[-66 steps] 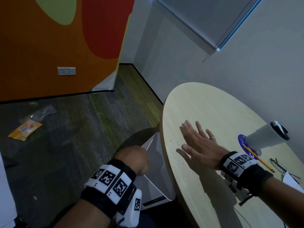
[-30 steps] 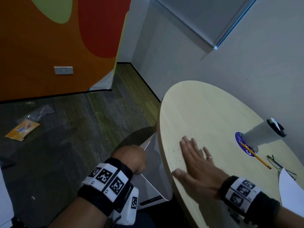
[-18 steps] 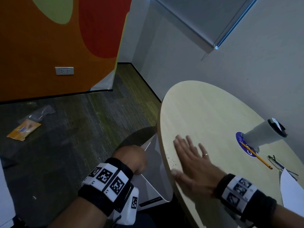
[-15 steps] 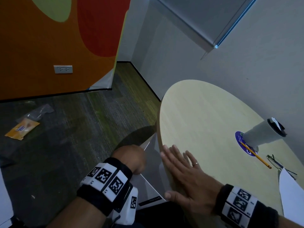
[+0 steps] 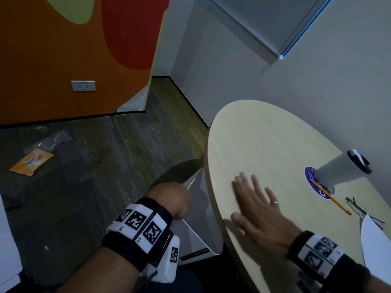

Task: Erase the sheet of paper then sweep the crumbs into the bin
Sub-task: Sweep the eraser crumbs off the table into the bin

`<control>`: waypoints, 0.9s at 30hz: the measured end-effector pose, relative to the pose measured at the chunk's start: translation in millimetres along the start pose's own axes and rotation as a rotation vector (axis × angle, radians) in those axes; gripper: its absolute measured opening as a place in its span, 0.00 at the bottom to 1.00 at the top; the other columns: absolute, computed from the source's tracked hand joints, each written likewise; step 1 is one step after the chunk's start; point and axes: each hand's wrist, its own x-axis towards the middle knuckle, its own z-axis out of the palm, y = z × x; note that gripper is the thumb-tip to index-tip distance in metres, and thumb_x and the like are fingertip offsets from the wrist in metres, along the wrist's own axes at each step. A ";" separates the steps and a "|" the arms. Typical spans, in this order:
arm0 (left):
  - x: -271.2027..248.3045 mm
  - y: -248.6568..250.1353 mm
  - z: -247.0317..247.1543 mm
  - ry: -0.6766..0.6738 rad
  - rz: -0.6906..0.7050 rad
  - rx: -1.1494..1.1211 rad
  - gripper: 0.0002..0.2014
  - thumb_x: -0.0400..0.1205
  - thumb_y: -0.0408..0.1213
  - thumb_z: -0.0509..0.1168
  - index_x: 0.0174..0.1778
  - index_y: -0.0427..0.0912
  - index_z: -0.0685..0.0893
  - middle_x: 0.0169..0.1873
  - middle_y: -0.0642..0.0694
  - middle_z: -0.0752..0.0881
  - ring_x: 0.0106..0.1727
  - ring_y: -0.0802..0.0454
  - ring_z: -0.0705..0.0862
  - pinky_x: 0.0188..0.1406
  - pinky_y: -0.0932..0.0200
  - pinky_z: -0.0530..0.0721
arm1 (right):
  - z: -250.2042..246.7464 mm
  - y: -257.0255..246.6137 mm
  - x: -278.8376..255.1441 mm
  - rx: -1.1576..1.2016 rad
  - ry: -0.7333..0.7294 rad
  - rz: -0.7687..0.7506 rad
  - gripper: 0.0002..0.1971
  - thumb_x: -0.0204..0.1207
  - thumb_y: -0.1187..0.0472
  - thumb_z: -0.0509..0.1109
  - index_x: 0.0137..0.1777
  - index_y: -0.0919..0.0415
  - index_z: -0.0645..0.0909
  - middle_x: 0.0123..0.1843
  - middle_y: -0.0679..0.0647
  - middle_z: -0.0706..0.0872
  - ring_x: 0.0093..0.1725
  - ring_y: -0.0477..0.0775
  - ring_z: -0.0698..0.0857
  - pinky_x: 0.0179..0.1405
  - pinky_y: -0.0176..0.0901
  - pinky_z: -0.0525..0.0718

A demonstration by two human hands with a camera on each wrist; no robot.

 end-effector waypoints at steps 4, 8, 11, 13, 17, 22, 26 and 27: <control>2.0 0.6 0.5 -0.001 -0.024 -0.022 0.10 0.89 0.32 0.60 0.60 0.36 0.86 0.51 0.42 0.89 0.51 0.45 0.85 0.50 0.55 0.78 | 4.1 17.6 -3.8 0.118 -0.022 0.195 0.63 0.57 0.09 0.16 0.88 0.48 0.18 0.88 0.44 0.15 0.83 0.44 0.13 0.92 0.66 0.31; 5.9 0.3 3.1 -0.016 -0.043 -0.010 0.08 0.88 0.33 0.62 0.56 0.37 0.86 0.47 0.43 0.86 0.48 0.45 0.83 0.49 0.54 0.79 | 16.0 -26.9 -25.6 -0.029 -0.081 -0.083 0.57 0.68 0.12 0.22 0.89 0.49 0.18 0.88 0.42 0.14 0.87 0.46 0.16 0.89 0.61 0.24; 4.1 1.2 3.3 -0.021 -0.037 0.041 0.13 0.88 0.32 0.62 0.65 0.36 0.86 0.63 0.39 0.88 0.56 0.43 0.87 0.50 0.54 0.79 | 27.7 -41.0 -34.4 -0.108 -0.006 -0.344 0.51 0.82 0.18 0.36 0.94 0.52 0.31 0.94 0.43 0.26 0.92 0.50 0.26 0.88 0.60 0.29; 2.5 0.7 2.6 -0.020 -0.037 0.057 0.14 0.89 0.32 0.61 0.69 0.36 0.85 0.66 0.38 0.87 0.62 0.41 0.87 0.51 0.54 0.78 | 24.5 -29.0 -29.6 -0.096 0.039 -0.260 0.51 0.79 0.17 0.30 0.93 0.49 0.28 0.93 0.41 0.24 0.91 0.48 0.23 0.89 0.62 0.30; 4.3 0.7 3.1 -0.026 -0.026 0.055 0.15 0.89 0.33 0.60 0.70 0.35 0.83 0.68 0.38 0.86 0.66 0.41 0.86 0.52 0.54 0.77 | 10.8 -10.5 -25.4 -0.095 -0.025 0.021 0.56 0.65 0.13 0.17 0.87 0.47 0.15 0.86 0.40 0.12 0.85 0.47 0.14 0.90 0.68 0.28; 8.8 0.2 7.0 -0.030 -0.022 0.064 0.14 0.88 0.34 0.61 0.65 0.36 0.86 0.64 0.38 0.88 0.56 0.42 0.87 0.49 0.54 0.79 | 40.1 -42.5 -42.3 -0.277 -0.019 -0.344 0.39 0.91 0.33 0.50 0.95 0.54 0.57 0.96 0.53 0.58 0.93 0.63 0.61 0.81 0.63 0.64; 10.8 -1.6 7.4 -0.044 -0.024 0.082 0.14 0.88 0.33 0.61 0.65 0.35 0.86 0.64 0.38 0.88 0.57 0.42 0.87 0.51 0.54 0.79 | 25.6 -6.9 -41.3 -0.025 0.015 -0.255 0.44 0.82 0.19 0.32 0.93 0.37 0.29 0.94 0.37 0.29 0.94 0.49 0.30 0.92 0.60 0.36; 10.6 -0.9 7.5 -0.047 -0.030 0.088 0.15 0.88 0.33 0.61 0.67 0.35 0.86 0.65 0.38 0.88 0.61 0.41 0.88 0.52 0.54 0.79 | 22.9 17.3 -38.7 0.029 0.060 -0.095 0.46 0.76 0.16 0.26 0.90 0.35 0.24 0.91 0.33 0.22 0.91 0.44 0.23 0.92 0.63 0.33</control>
